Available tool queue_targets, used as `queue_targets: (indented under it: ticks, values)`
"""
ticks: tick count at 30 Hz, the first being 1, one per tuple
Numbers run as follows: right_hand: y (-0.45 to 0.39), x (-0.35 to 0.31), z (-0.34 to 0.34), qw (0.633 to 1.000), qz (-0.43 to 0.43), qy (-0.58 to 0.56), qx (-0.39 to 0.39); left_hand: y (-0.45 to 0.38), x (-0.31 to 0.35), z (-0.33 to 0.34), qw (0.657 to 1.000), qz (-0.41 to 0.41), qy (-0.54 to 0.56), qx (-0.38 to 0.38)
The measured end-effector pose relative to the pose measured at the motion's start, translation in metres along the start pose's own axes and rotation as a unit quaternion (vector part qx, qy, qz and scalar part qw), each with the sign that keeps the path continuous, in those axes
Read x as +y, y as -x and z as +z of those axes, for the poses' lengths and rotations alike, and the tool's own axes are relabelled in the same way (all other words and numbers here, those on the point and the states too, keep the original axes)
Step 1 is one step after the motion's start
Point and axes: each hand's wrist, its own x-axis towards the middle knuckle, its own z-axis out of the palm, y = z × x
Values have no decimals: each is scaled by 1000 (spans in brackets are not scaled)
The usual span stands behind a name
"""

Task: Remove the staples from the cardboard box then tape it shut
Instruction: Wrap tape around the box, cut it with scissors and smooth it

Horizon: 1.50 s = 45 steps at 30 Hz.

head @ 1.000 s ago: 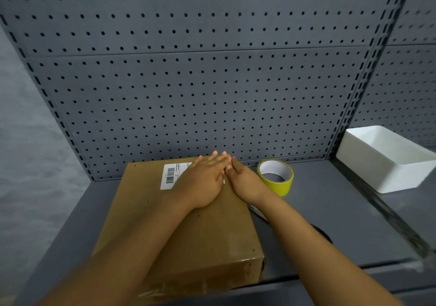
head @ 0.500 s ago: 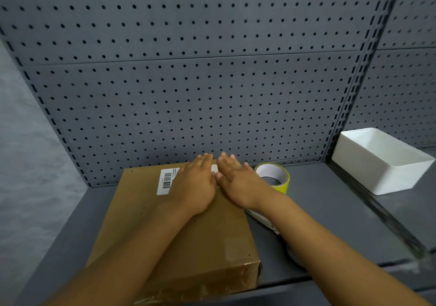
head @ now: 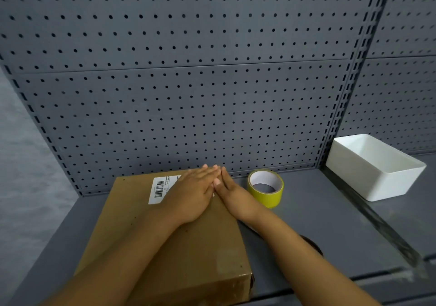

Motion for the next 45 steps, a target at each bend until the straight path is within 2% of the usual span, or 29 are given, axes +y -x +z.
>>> queue_targets:
  ticks: [4,7,9,12,14,16,19,22,25,29,36,45]
  values:
    - [1,-1,-14,997,-18,71,2,-4,-2,-1,1000,-12,11,-13]
    - [7,6,-36,995,-18,75,65,-2,-3,-3,999,-21,34,-13]
    - [16,17,-56,991,0,98,92,-1,-2,-7,996,-47,81,-11]
    - [31,33,-82,986,28,145,72,-4,5,-12,986,-73,149,20]
    - [34,44,-84,966,42,249,56,-7,9,-14,983,-76,163,47]
    - [33,53,-79,925,39,373,58,-11,14,-15,980,-76,173,64]
    - [30,58,-75,900,21,427,91,-13,21,-13,976,-75,194,69]
    - [26,59,-76,926,10,358,122,-13,27,-12,971,-73,216,70]
    - [30,47,-75,974,-18,174,145,-12,31,-16,962,-90,247,79]
    - [35,29,-74,986,-61,73,134,-19,32,-23,938,-117,317,75]
    - [40,11,-71,986,-112,42,112,-27,38,-33,915,-152,370,47]
    - [45,2,-72,984,-137,28,107,-22,38,-41,901,-161,393,90]
